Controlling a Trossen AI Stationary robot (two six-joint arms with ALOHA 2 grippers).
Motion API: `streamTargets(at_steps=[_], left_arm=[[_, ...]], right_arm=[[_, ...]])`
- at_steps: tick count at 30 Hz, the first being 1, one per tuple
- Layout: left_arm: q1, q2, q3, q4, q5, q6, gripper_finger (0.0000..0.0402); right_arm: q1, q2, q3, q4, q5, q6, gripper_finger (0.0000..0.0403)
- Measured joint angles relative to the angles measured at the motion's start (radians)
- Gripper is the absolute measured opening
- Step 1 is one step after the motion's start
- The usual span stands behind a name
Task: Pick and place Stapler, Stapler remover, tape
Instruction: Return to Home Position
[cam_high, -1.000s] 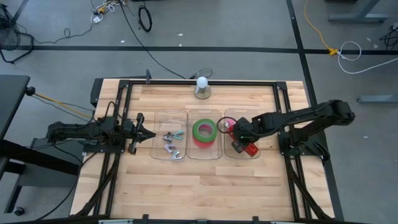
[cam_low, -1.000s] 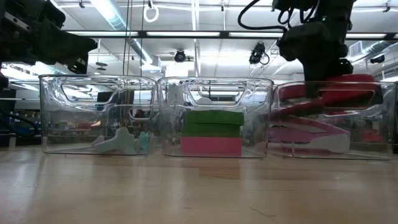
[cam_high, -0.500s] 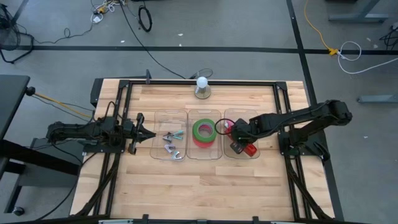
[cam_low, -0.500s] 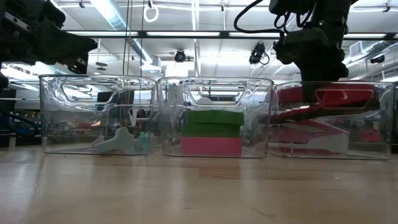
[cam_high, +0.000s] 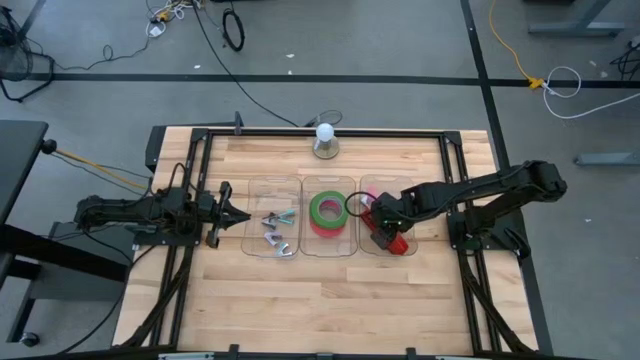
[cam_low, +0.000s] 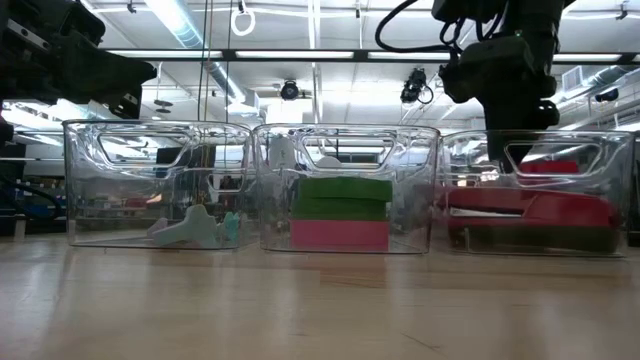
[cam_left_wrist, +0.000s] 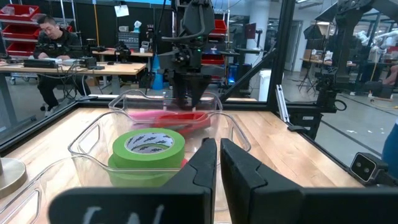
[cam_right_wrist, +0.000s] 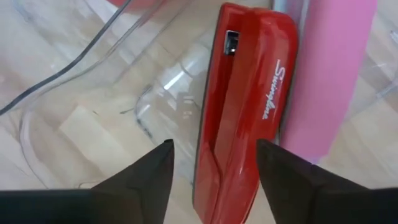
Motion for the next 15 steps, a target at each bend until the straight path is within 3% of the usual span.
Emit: streamTargets(at_steps=[6,15], left_arm=[[0.000,0.000,0.000,0.000,0.000,0.000,0.0025],[0.000,0.000,0.000,0.000,0.000,0.000,0.0025]], right_arm=[[0.000,-0.003,0.000,0.006,-0.009,-0.015,0.0232],[0.000,-0.083,0.000,0.028,0.010,-0.019,0.0217]])
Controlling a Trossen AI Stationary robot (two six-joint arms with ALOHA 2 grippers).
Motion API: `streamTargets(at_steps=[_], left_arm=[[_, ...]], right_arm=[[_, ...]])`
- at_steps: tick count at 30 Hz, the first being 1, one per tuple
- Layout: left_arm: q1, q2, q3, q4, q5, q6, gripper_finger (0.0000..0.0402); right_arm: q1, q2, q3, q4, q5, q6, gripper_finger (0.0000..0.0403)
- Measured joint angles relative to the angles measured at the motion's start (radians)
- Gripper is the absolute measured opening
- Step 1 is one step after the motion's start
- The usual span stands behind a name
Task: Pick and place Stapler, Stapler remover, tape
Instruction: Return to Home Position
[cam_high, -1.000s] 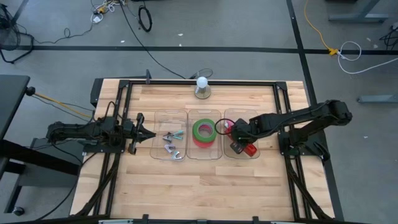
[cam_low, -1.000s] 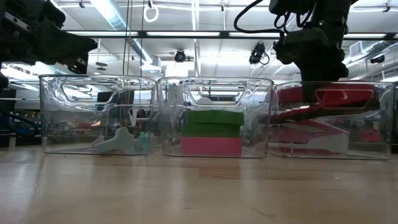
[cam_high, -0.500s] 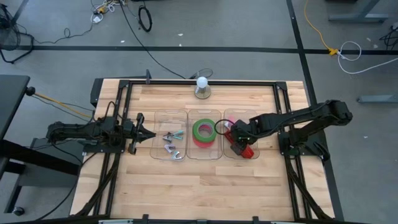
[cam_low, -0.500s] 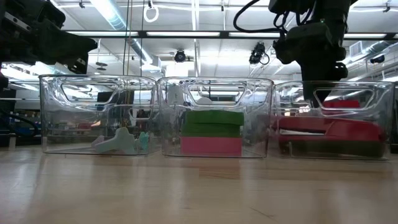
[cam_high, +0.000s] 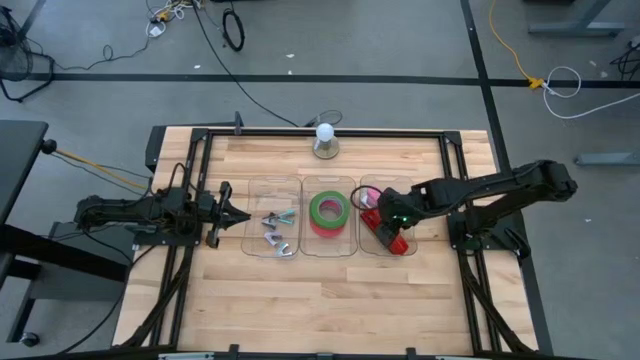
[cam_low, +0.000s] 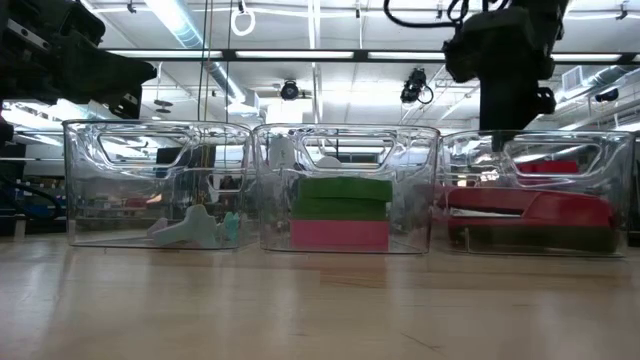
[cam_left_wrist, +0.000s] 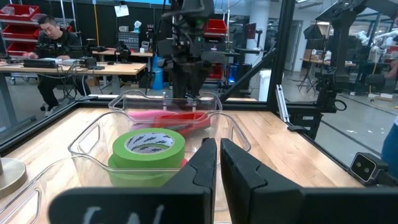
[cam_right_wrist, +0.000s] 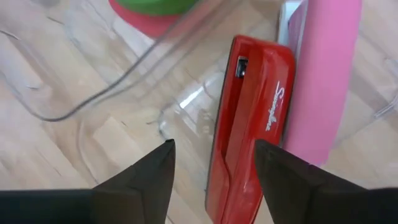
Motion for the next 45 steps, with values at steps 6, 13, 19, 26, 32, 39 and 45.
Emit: streamTargets(at_steps=[6,13,19,26,32,39,45], left_arm=[[0.000,0.000,0.000,0.000,0.000,0.000,0.0025],[0.000,0.000,0.000,0.000,0.000,0.000,0.0025],[0.000,0.000,0.000,0.000,0.000,0.001,0.0025],[0.000,0.000,0.000,0.000,0.000,0.000,0.0025],[0.000,0.000,0.000,0.000,0.000,0.000,0.0025],[0.000,0.000,0.000,0.000,0.000,0.000,0.0025],[0.000,0.000,0.000,0.000,0.000,0.000,0.0025]], right_arm=[[0.000,-0.064,0.000,0.002,0.043,-0.012,0.0204],[0.000,-0.121,0.000,0.030,0.079,-0.115,0.0192],[0.000,-0.139,0.000,0.108,0.123,-0.288,0.0175],[0.000,-0.139,0.000,0.223,0.140,-0.464,0.0142],[0.000,-0.143,0.000,0.281,0.139,-0.548,0.0098],[0.000,-0.184,-0.044,0.400,0.104,-0.634,0.0040],[0.000,-0.268,-0.250,0.722,-0.068,-0.605,0.0003]])
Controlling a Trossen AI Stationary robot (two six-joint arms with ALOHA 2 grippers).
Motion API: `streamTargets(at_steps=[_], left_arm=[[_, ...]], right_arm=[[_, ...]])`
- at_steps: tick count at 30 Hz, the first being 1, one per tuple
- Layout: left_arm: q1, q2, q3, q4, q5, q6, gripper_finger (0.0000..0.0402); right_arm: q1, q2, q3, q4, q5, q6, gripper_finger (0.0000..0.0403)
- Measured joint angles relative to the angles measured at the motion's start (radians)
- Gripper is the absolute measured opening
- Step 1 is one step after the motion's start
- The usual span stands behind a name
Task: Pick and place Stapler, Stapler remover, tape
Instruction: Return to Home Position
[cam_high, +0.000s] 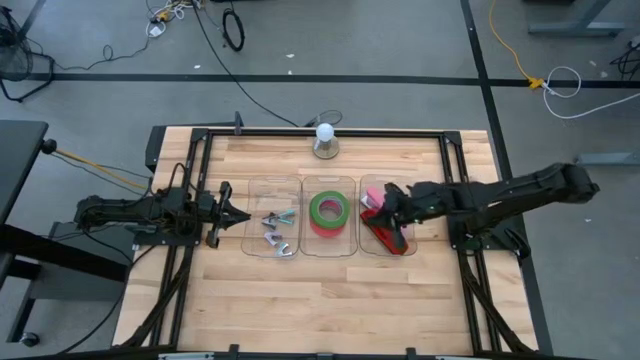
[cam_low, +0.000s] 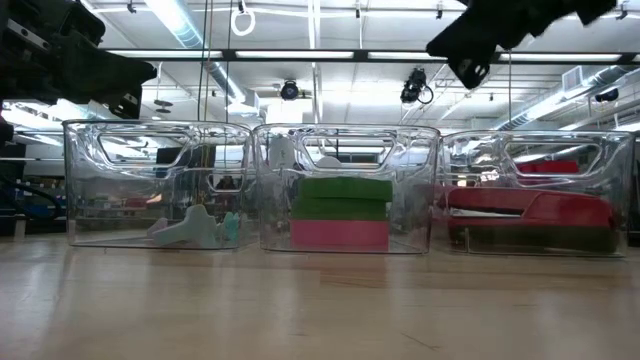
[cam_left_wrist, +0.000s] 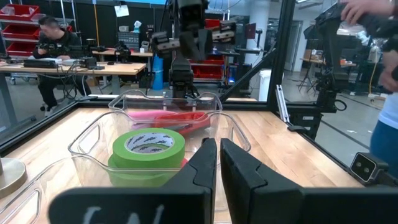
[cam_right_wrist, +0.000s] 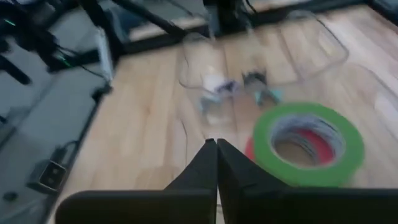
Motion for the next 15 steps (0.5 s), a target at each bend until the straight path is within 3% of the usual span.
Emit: streamTargets(at_steps=[8,15], left_arm=[[0.000,0.000,0.000,0.000,0.000,0.000,0.0025],[0.000,0.000,0.000,0.000,0.000,0.000,0.0025]], right_arm=[[-0.001,-0.175,-0.333,0.435,-0.027,-0.126,0.0002],[-0.001,-0.365,-0.539,0.517,-0.027,-0.202,0.0002]])
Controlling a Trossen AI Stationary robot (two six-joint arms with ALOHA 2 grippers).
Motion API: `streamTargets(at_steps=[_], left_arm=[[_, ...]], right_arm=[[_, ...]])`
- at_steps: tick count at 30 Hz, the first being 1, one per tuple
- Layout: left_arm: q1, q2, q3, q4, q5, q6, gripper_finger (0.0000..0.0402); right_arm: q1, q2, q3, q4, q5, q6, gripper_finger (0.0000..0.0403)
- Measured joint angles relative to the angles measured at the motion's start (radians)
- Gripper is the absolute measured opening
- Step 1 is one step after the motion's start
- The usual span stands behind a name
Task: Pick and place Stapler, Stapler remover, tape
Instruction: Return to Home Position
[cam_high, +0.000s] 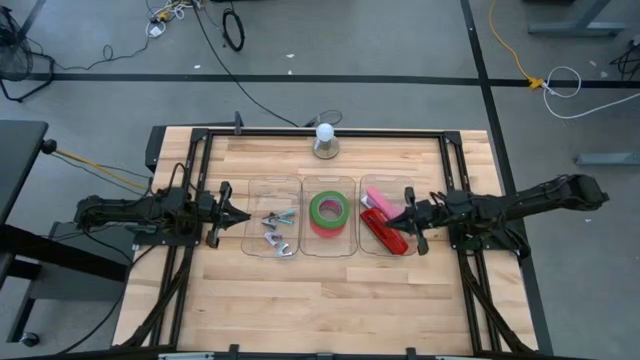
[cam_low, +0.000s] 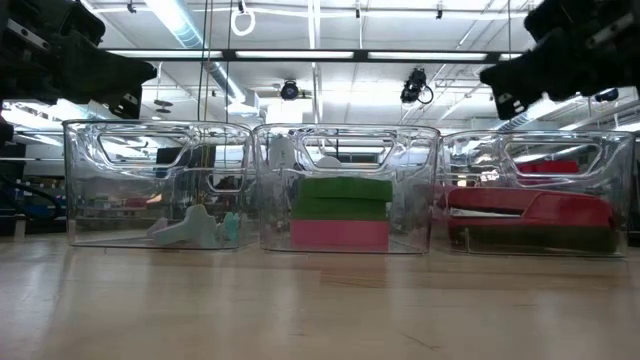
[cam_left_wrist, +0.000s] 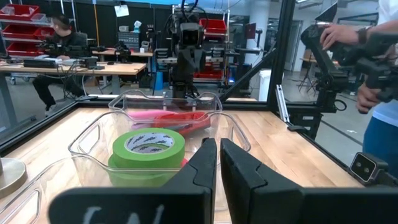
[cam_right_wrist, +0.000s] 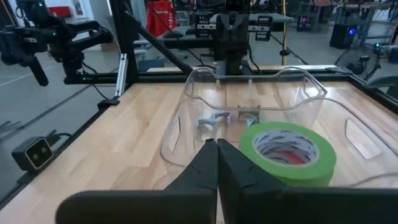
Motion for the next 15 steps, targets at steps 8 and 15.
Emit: streamTargets(at_steps=[8,15], left_arm=[[0.000,0.000,0.000,0.000,0.000,0.000,0.0025],[0.000,0.000,0.000,0.000,0.000,0.000,0.0025]], right_arm=[[-0.011,-0.173,-0.123,0.005,0.000,-0.001,0.0002],[-0.051,-0.284,-0.175,-0.006,0.000,-0.001,0.0002]])
